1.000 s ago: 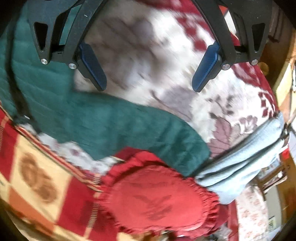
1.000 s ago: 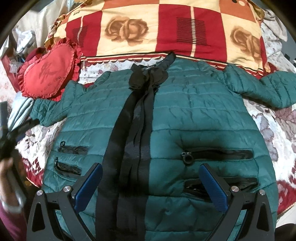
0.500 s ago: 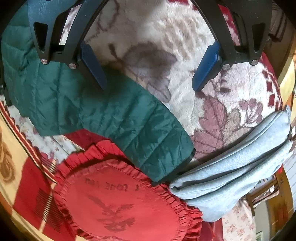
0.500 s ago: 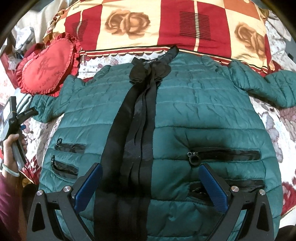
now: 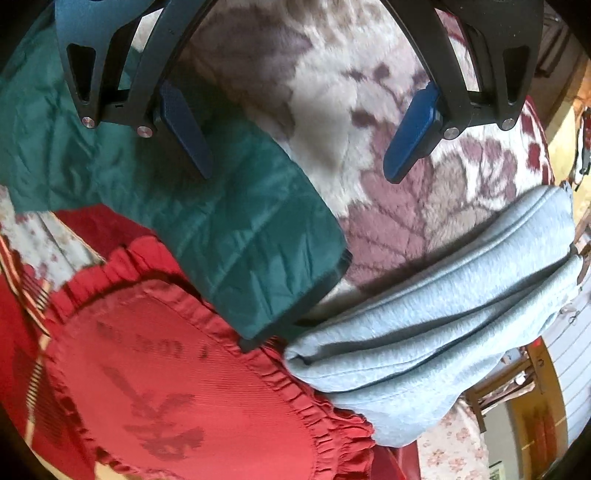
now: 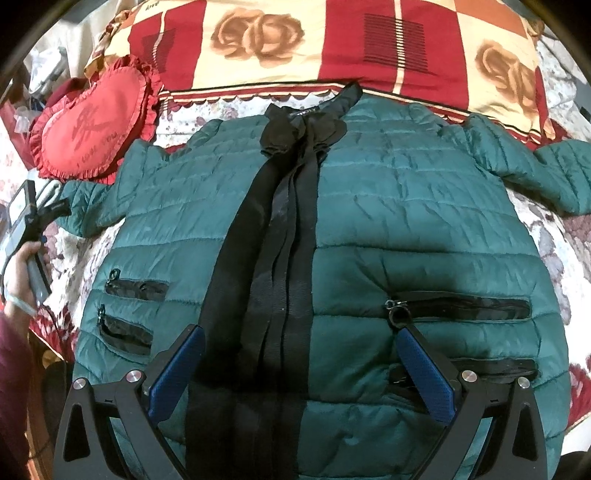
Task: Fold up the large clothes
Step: 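Move the left gripper to the sleeve cuff and close on it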
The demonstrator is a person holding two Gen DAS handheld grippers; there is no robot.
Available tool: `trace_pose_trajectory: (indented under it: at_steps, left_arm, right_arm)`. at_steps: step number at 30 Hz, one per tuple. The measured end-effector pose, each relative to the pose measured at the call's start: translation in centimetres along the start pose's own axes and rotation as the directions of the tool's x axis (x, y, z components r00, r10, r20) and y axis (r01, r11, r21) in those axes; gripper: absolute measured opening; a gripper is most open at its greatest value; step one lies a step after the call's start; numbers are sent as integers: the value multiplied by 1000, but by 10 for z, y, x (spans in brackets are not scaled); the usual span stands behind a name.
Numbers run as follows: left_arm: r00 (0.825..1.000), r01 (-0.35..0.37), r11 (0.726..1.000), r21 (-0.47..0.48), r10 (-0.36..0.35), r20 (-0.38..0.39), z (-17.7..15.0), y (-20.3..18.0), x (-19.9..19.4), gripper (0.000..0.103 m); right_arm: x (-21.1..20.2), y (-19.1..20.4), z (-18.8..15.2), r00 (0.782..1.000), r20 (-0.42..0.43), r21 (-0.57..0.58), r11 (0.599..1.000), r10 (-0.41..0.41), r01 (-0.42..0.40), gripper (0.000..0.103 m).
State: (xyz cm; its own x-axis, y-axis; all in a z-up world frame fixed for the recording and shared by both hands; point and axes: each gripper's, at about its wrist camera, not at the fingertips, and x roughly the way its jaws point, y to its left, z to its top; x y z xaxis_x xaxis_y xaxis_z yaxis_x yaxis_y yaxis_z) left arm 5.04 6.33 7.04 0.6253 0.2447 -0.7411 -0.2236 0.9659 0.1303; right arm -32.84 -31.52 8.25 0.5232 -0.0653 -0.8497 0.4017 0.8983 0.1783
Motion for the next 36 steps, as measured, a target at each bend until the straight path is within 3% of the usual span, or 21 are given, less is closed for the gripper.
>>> trace_pose_trajectory:
  at_steps: [10, 12, 23, 26, 31, 36]
  left_arm:
    - [995, -70, 998, -4, 69, -65, 14, -5, 44, 94]
    - [996, -81, 997, 0, 81, -44, 16, -7, 46, 94]
    - [998, -60, 998, 20, 61, -35, 31, -36, 56, 92]
    - [998, -55, 998, 31, 55, -9, 35, -42, 49, 73]
    - [1000, -3, 999, 38, 4, -15, 50, -41, 47, 21]
    - [996, 92, 996, 11, -92, -16, 54, -28, 30, 14]
  right_arm:
    - [-2, -4, 0, 1000, -14, 34, 999, 8, -7, 103]
    - [-1, -6, 0, 1000, -18, 43, 999, 8, -8, 103]
    - [6, -5, 3, 999, -32, 41, 999, -8, 9, 103]
    - [6, -8, 5, 999, -32, 55, 998, 2, -1, 103]
    - [5, -6, 4, 999, -33, 58, 998, 4, -2, 103]
    - [1, -8, 5, 999, -26, 72, 997, 22, -20, 103]
